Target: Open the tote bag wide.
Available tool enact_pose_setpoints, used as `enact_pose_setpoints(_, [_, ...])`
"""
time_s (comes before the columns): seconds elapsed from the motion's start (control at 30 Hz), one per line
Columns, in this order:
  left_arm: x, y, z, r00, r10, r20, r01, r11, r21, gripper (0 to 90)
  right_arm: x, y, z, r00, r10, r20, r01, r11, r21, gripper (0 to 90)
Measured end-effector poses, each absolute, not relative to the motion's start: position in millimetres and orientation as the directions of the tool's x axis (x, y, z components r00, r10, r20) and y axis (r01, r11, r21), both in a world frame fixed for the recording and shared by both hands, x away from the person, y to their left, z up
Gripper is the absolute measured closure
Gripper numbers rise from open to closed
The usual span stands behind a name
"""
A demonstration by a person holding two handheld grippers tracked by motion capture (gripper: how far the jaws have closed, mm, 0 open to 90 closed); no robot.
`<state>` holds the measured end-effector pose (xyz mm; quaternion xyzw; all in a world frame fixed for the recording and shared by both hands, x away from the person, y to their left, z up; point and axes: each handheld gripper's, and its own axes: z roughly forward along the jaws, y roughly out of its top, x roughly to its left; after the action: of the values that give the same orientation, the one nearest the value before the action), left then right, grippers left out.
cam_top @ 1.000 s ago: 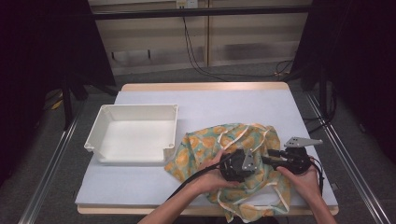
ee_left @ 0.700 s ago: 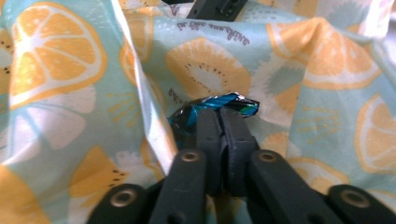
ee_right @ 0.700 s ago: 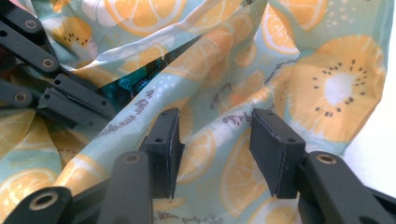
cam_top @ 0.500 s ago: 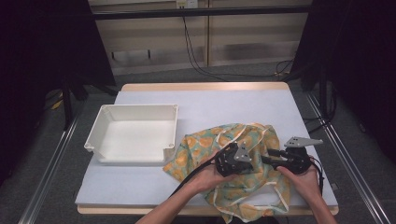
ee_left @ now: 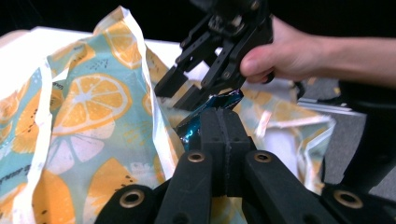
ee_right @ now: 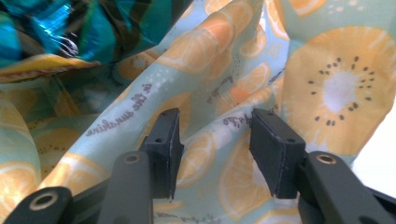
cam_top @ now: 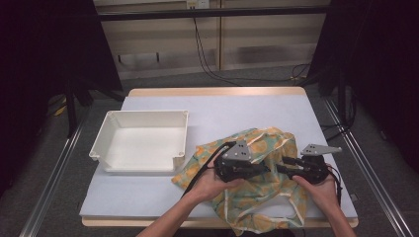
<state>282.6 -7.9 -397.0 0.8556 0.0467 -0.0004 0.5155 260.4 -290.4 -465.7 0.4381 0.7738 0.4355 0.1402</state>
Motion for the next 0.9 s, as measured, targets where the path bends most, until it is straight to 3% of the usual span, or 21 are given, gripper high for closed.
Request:
enact_pose_setpoints(0.37, [285.4,8.0,-381.1,0.994,0.086,-0.072,0.101,-0.399,0.911,90.0,252.3,-297.1,-425.2,-0.597,0.789,0.149,0.473,0.196,0.859,50.4])
enact_pose_setpoints(0.63, [286.6,6.3,-385.6,0.993,0.099,-0.063,0.1,-0.434,0.895,90.0,247.7,-309.6,-399.2,-0.604,0.787,0.123,0.401,0.167,0.901,46.0])
enact_pose_setpoints(0.83, [283.9,2.1,-386.1,0.996,0.071,-0.063,0.087,-0.428,0.9,90.0,274.9,-308.5,-401.8,-0.592,0.799,0.103,0.416,0.193,0.889,31.0])
enact_pose_setpoints(0.9, [281.9,1.5,-385.6,0.996,0.063,-0.06,0.081,-0.427,0.9,90.0,286.8,-304.7,-404.0,-0.6,0.791,0.124,0.427,0.186,0.885,32.0])
